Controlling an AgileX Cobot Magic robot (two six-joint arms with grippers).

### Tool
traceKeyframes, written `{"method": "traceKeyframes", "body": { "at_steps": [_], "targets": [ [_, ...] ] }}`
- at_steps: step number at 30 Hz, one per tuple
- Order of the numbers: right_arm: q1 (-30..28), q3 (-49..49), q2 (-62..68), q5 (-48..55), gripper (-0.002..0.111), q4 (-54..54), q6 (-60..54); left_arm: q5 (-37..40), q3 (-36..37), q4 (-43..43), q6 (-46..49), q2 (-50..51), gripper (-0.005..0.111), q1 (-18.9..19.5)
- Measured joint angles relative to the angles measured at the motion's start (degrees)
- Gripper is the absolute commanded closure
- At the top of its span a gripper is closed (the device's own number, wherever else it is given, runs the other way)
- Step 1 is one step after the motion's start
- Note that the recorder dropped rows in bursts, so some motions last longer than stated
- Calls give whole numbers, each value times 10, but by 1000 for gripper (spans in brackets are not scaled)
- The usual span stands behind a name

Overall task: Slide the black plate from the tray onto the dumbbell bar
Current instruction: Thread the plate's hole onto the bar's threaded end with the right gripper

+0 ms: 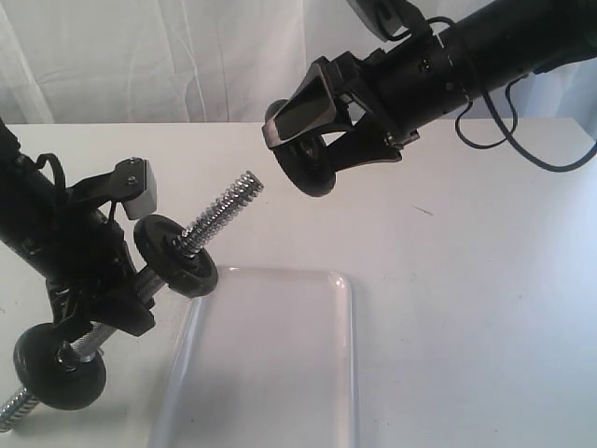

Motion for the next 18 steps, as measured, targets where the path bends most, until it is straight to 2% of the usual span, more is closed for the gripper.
{"method": "traceKeyframes", "body": {
  "at_steps": [8, 18],
  "targets": [
    [26, 0, 0, 2, 108, -3, 2, 1, 0, -7, 24, 0, 107, 0],
    [27, 23, 0, 0, 108, -3, 10, 4, 0, -16, 46, 0, 107, 0]
  ]
}}
